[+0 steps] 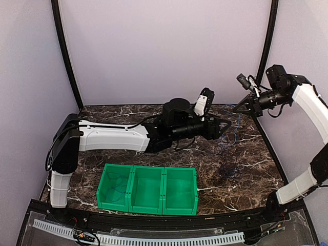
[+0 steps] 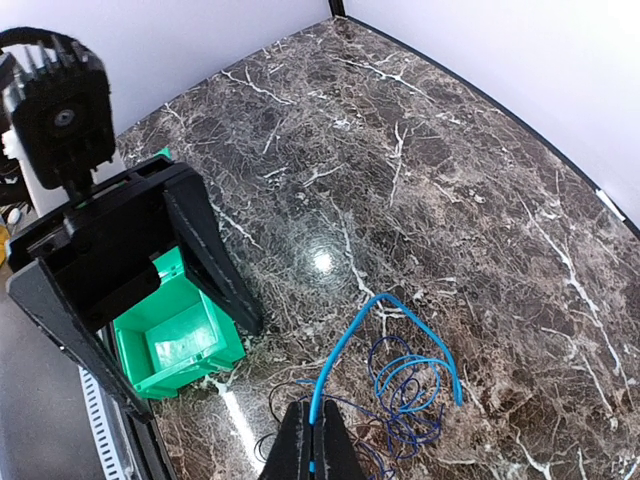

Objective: Untangle the cables

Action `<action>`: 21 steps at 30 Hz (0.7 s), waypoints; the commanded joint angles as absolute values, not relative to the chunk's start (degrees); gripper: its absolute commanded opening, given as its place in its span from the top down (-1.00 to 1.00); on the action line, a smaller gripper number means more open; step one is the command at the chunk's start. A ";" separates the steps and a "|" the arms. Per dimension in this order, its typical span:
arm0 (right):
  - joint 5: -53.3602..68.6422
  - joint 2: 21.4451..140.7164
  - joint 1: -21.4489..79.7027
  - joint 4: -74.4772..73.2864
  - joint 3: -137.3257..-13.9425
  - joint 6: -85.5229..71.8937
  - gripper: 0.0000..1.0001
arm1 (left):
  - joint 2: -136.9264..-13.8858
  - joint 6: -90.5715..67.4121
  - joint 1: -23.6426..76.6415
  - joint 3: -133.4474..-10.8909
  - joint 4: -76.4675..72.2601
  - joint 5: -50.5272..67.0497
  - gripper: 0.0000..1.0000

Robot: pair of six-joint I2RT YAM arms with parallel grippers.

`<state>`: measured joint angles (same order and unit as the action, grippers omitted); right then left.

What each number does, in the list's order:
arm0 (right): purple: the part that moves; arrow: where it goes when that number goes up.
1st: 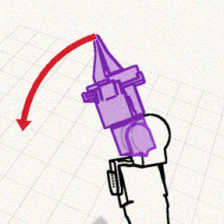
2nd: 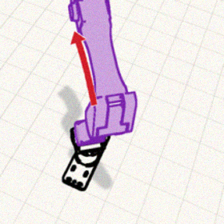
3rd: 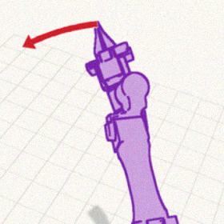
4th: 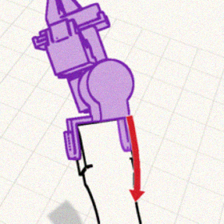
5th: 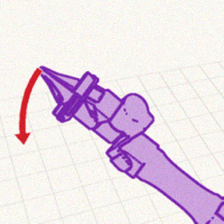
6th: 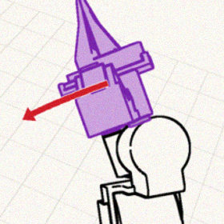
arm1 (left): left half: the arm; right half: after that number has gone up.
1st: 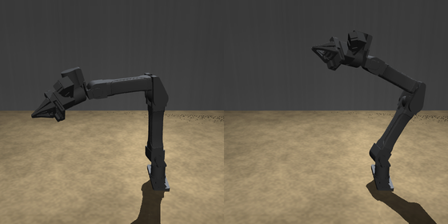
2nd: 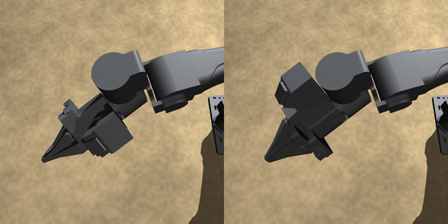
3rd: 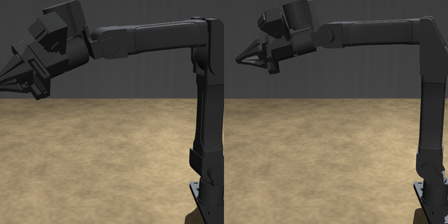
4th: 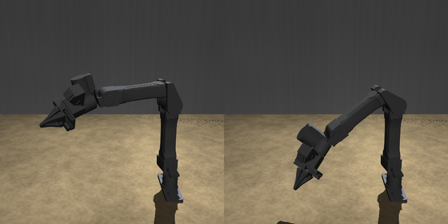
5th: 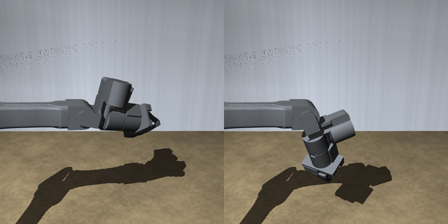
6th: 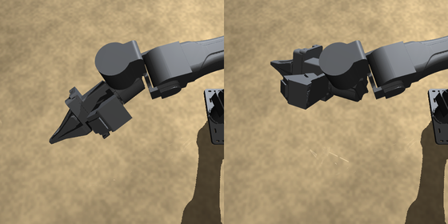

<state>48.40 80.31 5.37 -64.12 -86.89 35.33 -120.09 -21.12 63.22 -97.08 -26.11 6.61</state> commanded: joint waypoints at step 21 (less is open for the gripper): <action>55.35 73.00 6.88 -58.98 -78.56 36.29 1.00 | -129.61 -75.43 58.73 -107.35 -44.66 20.79 -0.40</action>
<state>54.17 74.50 6.24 -63.09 -80.18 37.89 -129.05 -69.23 58.19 -104.95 -43.66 17.45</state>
